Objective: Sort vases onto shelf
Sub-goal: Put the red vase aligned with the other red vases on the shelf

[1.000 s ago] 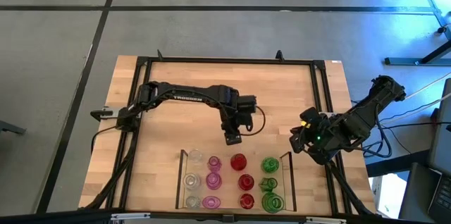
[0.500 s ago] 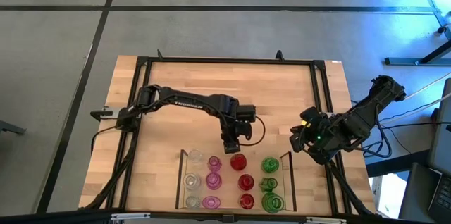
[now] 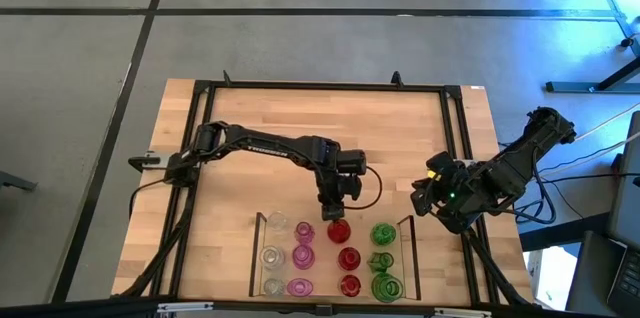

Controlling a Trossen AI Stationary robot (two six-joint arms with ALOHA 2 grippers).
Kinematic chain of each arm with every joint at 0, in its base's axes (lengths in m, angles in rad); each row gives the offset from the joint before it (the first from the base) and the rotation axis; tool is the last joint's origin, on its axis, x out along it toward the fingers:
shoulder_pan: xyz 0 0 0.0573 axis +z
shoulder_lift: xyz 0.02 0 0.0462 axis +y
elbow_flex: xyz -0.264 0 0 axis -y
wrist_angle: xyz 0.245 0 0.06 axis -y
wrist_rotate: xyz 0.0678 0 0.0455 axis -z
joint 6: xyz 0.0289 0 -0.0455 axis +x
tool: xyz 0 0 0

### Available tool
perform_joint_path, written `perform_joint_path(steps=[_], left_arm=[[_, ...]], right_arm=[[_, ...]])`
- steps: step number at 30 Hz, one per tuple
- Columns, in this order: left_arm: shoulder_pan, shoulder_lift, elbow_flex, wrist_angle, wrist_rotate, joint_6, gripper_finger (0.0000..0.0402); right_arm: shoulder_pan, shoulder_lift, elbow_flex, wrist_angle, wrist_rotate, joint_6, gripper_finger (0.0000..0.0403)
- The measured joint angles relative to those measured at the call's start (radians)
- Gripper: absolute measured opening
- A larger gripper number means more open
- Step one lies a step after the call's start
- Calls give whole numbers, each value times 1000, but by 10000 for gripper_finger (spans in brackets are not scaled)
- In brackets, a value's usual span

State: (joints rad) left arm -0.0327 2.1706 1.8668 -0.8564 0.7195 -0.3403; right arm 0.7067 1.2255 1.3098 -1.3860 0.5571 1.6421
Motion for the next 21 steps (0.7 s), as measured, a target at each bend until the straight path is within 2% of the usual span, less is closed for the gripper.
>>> perform_joint_path(steps=[21], left_arm=[[-3, 1, 0, 68, 57, -21, 2]], right_arm=[[0, 0, 0, -1, -19, 2, 28]])
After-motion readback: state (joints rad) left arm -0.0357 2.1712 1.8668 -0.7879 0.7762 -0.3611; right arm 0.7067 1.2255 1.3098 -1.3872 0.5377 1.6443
